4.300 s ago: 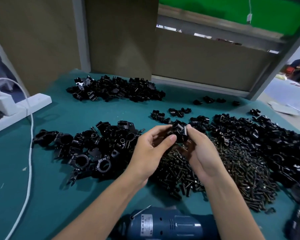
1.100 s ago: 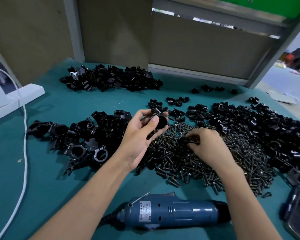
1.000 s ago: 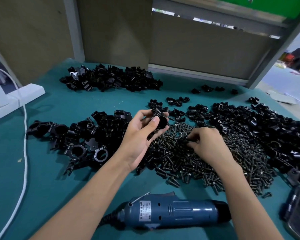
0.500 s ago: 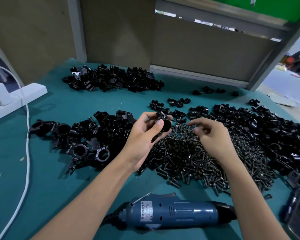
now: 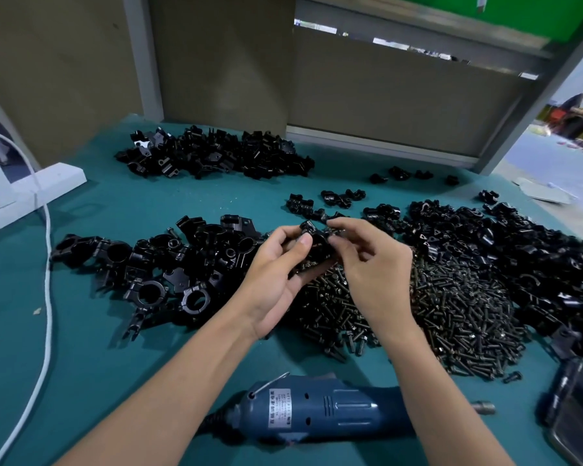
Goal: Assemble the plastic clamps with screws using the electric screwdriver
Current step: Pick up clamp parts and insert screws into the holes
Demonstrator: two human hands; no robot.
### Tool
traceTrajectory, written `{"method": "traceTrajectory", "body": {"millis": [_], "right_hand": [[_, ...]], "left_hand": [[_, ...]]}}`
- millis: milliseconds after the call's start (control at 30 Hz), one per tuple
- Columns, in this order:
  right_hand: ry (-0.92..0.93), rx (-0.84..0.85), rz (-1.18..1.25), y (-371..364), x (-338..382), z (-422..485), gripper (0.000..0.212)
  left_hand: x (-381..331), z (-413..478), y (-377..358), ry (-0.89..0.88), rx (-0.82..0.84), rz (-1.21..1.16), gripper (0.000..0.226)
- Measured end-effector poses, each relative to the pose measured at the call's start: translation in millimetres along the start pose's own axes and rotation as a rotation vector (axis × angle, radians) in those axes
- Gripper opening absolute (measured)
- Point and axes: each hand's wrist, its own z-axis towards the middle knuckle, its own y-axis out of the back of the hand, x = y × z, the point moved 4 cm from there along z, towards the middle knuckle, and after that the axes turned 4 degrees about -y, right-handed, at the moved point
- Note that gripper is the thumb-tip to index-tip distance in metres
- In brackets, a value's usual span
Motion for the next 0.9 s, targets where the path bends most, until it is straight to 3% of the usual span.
{"method": "traceTrajectory", "body": {"millis": [167,433,700,900], "right_hand": [[0.029,0.112,-0.083,1,-6,1,0.024],[-0.056,-0.097,0.167,11,1,2,0.013],[0.023,-0.056,0.070,7,0,0,0.009],[0.169,-0.101,-0.049,8,5,-3,0.015]], "left_hand": [[1,0,3,0.032,0.009,0.163,0.013],[2,1,0,-0.003,0.036,0.131,0.013],[3,1,-1,-0.033,0.081,0.134,0.011],[8,1,0,-0.055,0.122,0.344,0.021]]}}
